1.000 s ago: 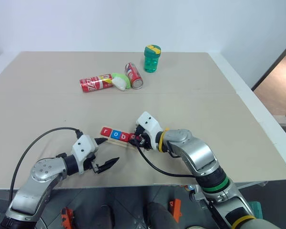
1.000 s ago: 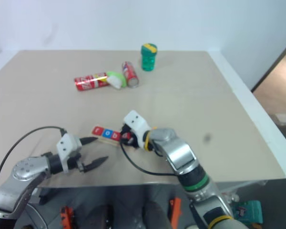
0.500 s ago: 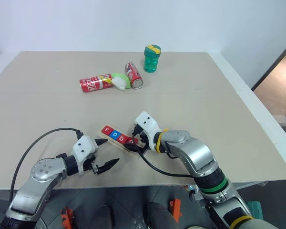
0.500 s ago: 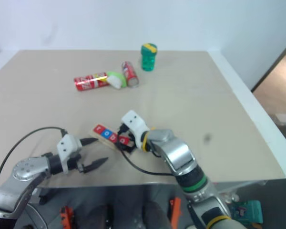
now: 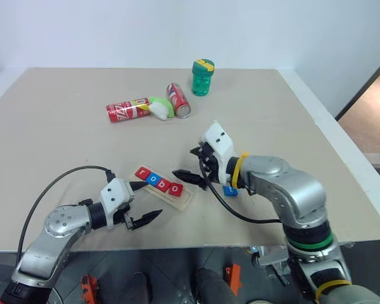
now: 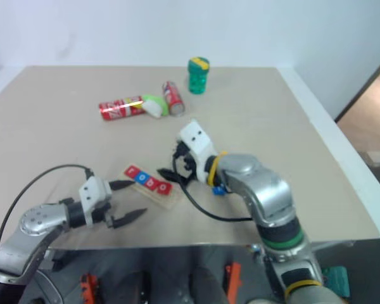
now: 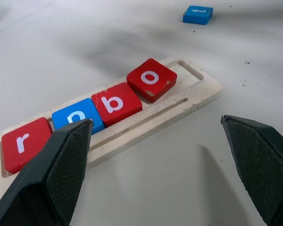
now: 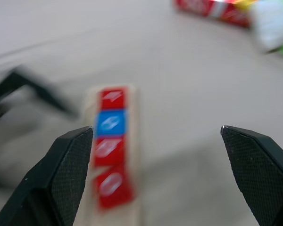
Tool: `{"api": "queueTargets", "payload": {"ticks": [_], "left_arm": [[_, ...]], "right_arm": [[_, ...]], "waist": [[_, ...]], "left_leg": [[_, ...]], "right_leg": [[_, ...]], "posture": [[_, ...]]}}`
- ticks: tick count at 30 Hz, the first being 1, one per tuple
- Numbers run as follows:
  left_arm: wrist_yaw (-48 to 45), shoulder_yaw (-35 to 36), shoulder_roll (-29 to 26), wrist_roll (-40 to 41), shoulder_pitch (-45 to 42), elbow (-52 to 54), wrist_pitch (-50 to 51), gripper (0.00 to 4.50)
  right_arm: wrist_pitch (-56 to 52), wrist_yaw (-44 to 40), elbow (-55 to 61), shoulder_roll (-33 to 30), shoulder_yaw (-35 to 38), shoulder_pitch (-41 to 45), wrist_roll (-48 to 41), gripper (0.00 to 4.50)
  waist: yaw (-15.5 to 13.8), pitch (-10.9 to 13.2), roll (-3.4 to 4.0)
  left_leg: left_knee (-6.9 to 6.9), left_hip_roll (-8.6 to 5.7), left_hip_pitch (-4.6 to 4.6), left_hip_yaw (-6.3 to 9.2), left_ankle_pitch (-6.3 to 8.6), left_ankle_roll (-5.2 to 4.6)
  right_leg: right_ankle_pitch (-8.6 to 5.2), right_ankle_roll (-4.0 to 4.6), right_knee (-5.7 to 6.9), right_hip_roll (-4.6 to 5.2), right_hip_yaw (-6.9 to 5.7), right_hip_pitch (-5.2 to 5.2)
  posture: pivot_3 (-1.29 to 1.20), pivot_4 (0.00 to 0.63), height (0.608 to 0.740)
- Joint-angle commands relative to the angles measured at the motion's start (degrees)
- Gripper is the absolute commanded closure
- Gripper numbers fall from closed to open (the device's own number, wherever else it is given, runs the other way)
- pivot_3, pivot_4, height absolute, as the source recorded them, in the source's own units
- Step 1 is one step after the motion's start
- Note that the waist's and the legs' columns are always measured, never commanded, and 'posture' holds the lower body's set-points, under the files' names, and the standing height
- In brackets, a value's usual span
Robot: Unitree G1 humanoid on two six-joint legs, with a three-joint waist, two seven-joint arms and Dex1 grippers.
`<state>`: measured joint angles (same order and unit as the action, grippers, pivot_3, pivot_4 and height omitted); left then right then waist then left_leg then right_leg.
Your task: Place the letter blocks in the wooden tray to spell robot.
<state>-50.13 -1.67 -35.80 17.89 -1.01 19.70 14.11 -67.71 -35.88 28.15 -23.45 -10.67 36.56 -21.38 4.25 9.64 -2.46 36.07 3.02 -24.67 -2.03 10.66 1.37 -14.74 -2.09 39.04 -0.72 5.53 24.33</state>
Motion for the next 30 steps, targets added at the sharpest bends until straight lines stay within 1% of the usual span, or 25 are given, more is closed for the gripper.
{"api": "queueTargets", "payload": {"ticks": [1,4,8,10,12,14,15,16,17,20,21,22,30], "left_arm": [[-1.68,1.57,-0.77,2.63,-0.05,0.98,0.2,0.0],[-2.52,2.23,-1.09,6.33,-0.07,2.33,3.47,0.0],[-2.16,2.74,-1.19,8.64,0.04,3.62,5.87,0.0],[-2.01,2.94,-1.28,9.08,0.18,4.21,6.43,0.0],[-1.79,3.11,-1.38,9.23,0.39,4.68,6.78,0.0],[-1.48,3.14,-1.53,9.04,0.99,5.18,6.8,0.0],[-1.38,3.15,-1.58,9.0,1.13,5.29,6.83,0.0],[-1.21,3.15,-1.64,8.89,1.31,5.39,6.87,0.0],[-1.09,3.13,-1.74,8.64,1.52,5.41,6.78,0.0],[-0.84,3.09,-1.87,8.24,1.87,5.39,6.56,0.0],[-0.76,3.09,-1.87,8.22,1.89,5.42,6.56,0.0],[-0.66,3.07,-1.87,8.2,1.84,5.44,6.6,0.0],[-0.28,3.11,-2.28,7.94,1.74,5.48,6.61,0.0]], "right_arm": [[0.79,0.43,1.89,-1.34,-0.19,-2.17,-0.93,0.04],[3.85,1.49,-0.17,-2.54,-2.87,-4.0,1.08,0.04],[7.5,2.22,-1.75,-2.93,-4.75,-5.06,2.64,0.04],[8.71,2.45,-2.25,-2.79,-5.14,-5.28,3.04,0.55],[9.17,2.73,-2.21,-2.19,-4.84,-5.48,2.71,1.18],[9.21,3.06,-2.07,-1.67,-4.48,-6.04,2.29,1.92],[9.25,3.14,-2.12,-1.54,-4.41,-6.2,2.23,2.38],[9.69,3.36,-2.43,-1.28,-4.15,-6.61,2.3,2.58],[10.12,3.93,-2.94,-0.77,-3.65,-7.08,2.47,2.9],[11.89,5.62,-4.64,0.1,-3.14,-8.12,3.6,3.97],[12.51,6.07,-5.03,0.13,-3.4,-8.39,4.06,4.4],[12.85,6.49,-5.32,0.19,-3.8,-8.71,4.5,4.46],[13.33,8.61,-5.5,1.56,-6.34,-10.46,6.56,4.46]], "waist": [[0.0,0.0,0.0],[0.02,0.0,0.0],[0.06,0.0,0.0],[0.05,0.0,0.0],[0.05,0.0,0.0],[0.05,0.0,-0.01],[0.05,0.0,-0.01],[0.04,0.0,-0.01],[0.04,0.0,-0.01],[0.05,0.0,-0.01],[0.04,0.0,-0.01],[0.04,0.0,-0.01],[0.04,0.0,-0.01]], "left_leg": [[-0.01,0.0,0.0,0.0,0.0,0.0],[0.0,0.0,0.01,0.01,0.0,0.0],[0.05,0.01,0.02,-0.02,0.0,0.0],[0.06,0.0,0.01,-0.01,-0.01,0.0],[0.06,-0.01,0.01,-0.01,0.0,0.0],[0.06,-0.02,0.01,-0.01,0.0,0.0],[0.05,-0.01,0.01,0.0,0.0,0.0],[0.05,-0.01,0.01,0.01,0.0,0.0],[0.04,-0.02,0.01,0.02,0.0,0.0],[0.05,-0.01,0.01,0.01,0.0,0.0],[0.06,-0.02,0.01,0.01,-0.01,0.0],[0.07,-0.02,0.01,0.01,-0.01,0.0],[0.07,0.0,0.01,-0.01,0.0,0.0]], "right_leg": [[-0.01,0.01,0.0,0.0,-0.01,0.0],[0.0,0.02,0.0,-0.01,-0.01,0.0],[0.04,0.0,0.0,-0.01,0.0,0.0],[0.05,-0.01,0.0,0.0,-0.02,-0.01],[0.04,-0.02,0.0,0.0,0.01,-0.01],[0.04,-0.03,0.0,0.0,0.01,-0.01],[0.03,-0.03,0.0,-0.01,0.0,-0.01],[0.02,-0.03,0.0,-0.01,0.0,-0.01],[0.02,-0.03,0.0,0.0,-0.01,-0.01],[0.03,-0.02,0.0,-0.01,0.0,-0.01],[0.04,-0.02,0.0,-0.01,-0.01,-0.02],[0.04,-0.02,0.0,0.0,0.0,-0.02],[0.04,-0.03,0.0,-0.02,0.02,-0.01]], "posture": [[0.0,0.15,0.74],[0.0,0.15,0.74],[0.0,0.15,0.74],[0.0,0.15,0.74],[0.0,0.15,0.74],[0.0,0.15,0.74],[0.0,0.15,0.74],[0.0,0.15,0.74],[0.0,0.15,0.74],[0.0,0.15,0.74],[0.0,0.15,0.74],[0.0,0.15,0.74],[0.0,0.15,0.74]]}}
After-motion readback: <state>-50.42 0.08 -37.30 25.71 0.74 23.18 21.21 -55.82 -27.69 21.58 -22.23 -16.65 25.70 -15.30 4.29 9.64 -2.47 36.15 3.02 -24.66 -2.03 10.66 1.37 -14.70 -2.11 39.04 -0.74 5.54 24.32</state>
